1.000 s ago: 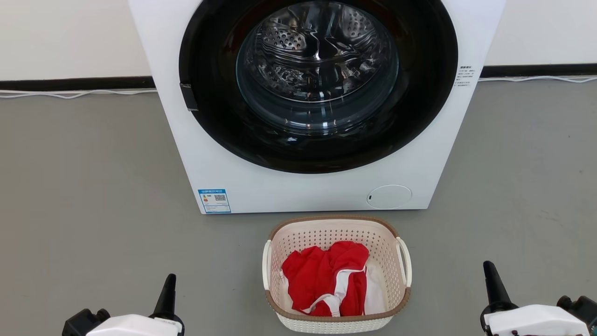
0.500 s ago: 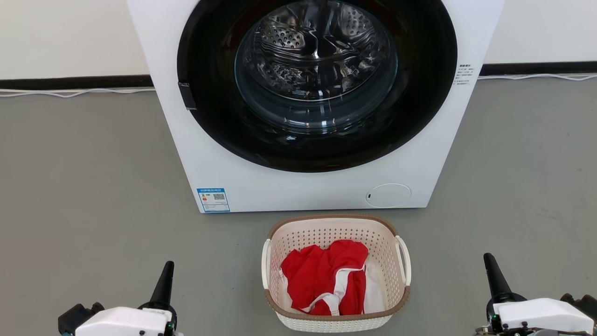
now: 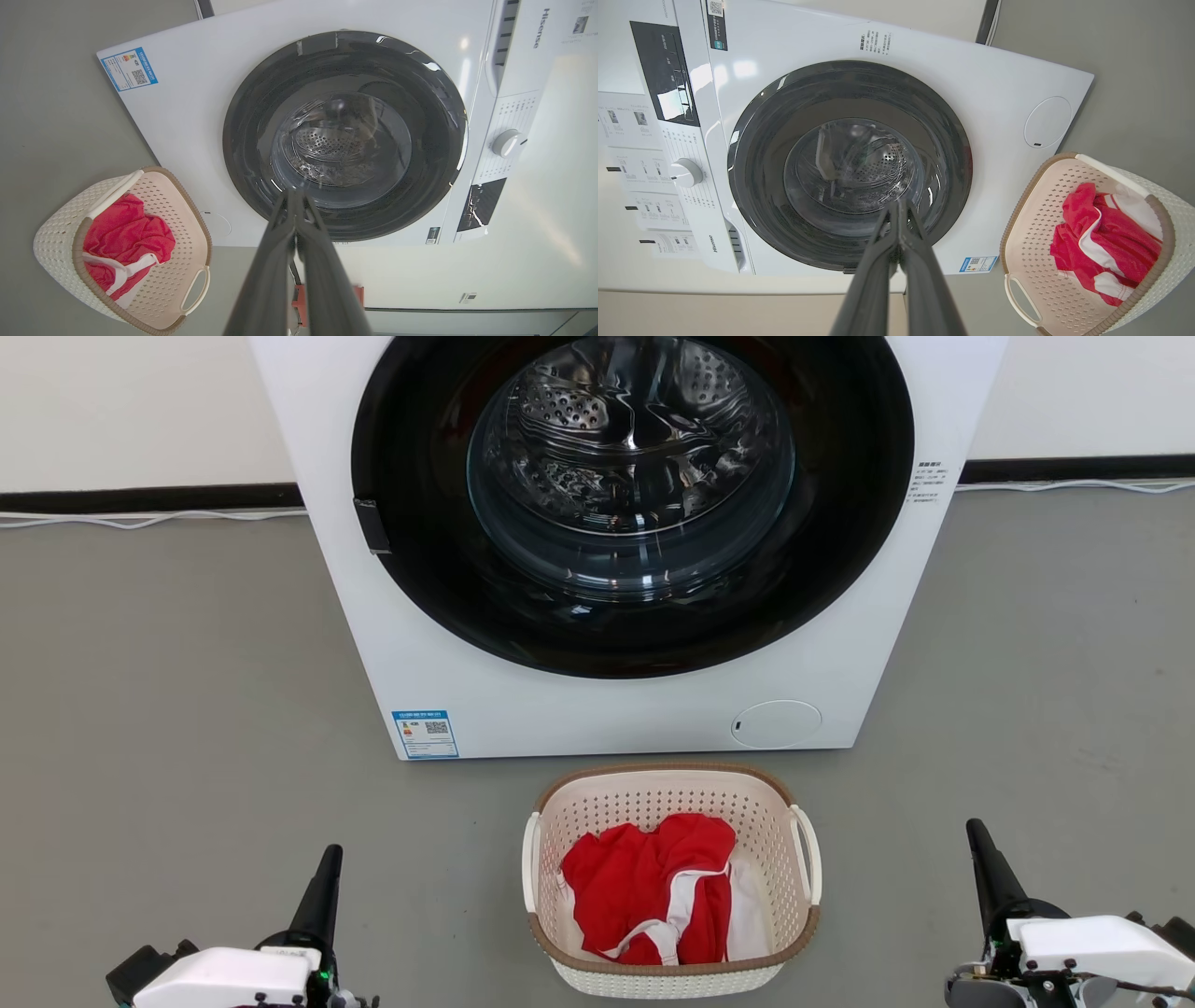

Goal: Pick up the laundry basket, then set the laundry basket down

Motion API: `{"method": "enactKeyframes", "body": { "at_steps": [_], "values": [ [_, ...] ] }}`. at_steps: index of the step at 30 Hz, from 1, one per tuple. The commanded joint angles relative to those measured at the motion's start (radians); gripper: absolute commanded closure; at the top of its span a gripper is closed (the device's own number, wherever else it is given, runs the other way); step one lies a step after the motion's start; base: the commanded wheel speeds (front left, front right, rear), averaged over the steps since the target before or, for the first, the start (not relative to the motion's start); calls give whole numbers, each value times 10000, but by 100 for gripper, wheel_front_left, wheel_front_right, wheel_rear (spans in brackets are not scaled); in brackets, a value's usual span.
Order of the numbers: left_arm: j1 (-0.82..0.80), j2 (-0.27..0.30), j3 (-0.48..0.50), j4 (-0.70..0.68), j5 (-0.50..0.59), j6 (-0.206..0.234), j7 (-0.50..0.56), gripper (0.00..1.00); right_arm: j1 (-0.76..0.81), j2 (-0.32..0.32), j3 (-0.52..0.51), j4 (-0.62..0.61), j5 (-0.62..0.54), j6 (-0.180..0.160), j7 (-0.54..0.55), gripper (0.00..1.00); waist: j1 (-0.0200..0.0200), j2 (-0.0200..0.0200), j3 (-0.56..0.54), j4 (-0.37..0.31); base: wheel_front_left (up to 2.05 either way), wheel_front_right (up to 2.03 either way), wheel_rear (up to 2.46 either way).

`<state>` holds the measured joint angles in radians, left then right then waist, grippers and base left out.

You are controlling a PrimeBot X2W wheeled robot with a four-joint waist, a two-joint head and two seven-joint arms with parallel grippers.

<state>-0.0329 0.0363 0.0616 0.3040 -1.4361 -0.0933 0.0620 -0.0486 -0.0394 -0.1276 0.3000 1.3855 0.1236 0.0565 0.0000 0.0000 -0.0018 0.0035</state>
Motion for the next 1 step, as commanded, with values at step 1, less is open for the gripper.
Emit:
{"method": "enactKeyframes", "body": {
  "at_steps": [1],
  "values": [
    [-616, 122, 305, -341, -263, -143, 82, 100, -461, -101, 169, -329, 359, 63, 144, 100, 0, 0, 4, -3, 0, 0, 0]
  ]
}}
